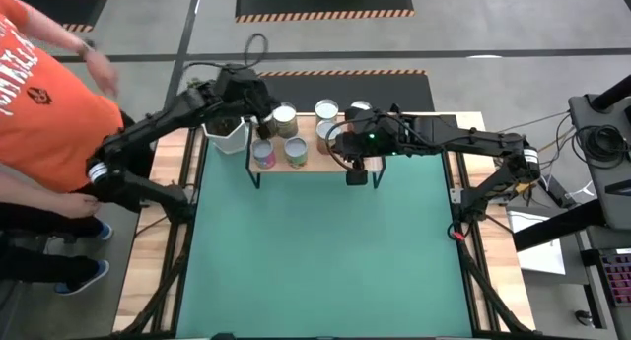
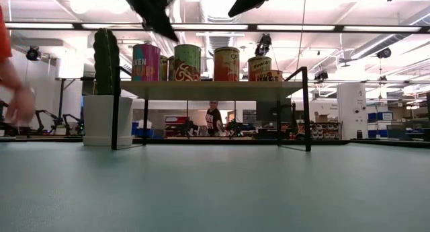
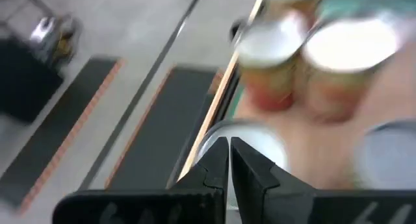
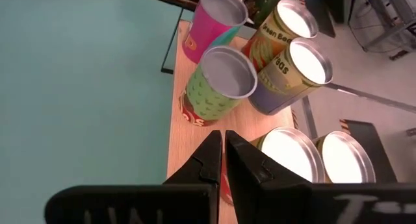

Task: Pick and place cans onto a shelf
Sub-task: Adjust the canned goods on the shelf

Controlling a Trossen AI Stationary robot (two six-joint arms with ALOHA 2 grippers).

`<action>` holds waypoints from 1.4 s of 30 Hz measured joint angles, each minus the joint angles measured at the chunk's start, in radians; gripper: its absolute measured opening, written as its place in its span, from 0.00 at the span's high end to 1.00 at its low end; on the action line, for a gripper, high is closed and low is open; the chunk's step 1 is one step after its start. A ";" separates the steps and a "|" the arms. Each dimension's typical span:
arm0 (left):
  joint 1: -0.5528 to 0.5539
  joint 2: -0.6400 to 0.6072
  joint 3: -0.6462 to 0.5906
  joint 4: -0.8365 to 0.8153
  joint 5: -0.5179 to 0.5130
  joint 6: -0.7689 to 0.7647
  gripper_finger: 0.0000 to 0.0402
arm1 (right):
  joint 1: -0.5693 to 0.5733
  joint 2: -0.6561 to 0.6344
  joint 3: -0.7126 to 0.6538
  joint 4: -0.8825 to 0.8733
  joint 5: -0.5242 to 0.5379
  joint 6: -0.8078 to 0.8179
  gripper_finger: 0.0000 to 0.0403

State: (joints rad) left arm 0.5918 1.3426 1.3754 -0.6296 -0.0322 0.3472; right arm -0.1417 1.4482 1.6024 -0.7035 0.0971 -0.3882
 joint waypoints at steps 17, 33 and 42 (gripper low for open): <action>-0.191 -0.399 -0.378 0.402 0.151 -0.178 1.00 | -0.052 0.178 0.134 0.212 0.019 -0.026 0.98; -0.196 -0.550 -0.563 0.518 0.146 -0.175 1.00 | -0.161 0.511 0.611 0.022 -0.026 -0.113 0.98; -0.196 -0.576 -0.613 0.517 0.146 -0.173 1.00 | -0.158 0.511 0.635 -0.017 -0.118 -0.122 0.98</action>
State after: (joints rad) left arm 0.3958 0.7662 0.7629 -0.1127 0.1139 0.1738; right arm -0.2996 1.9592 2.2375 -0.7201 -0.0205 -0.5097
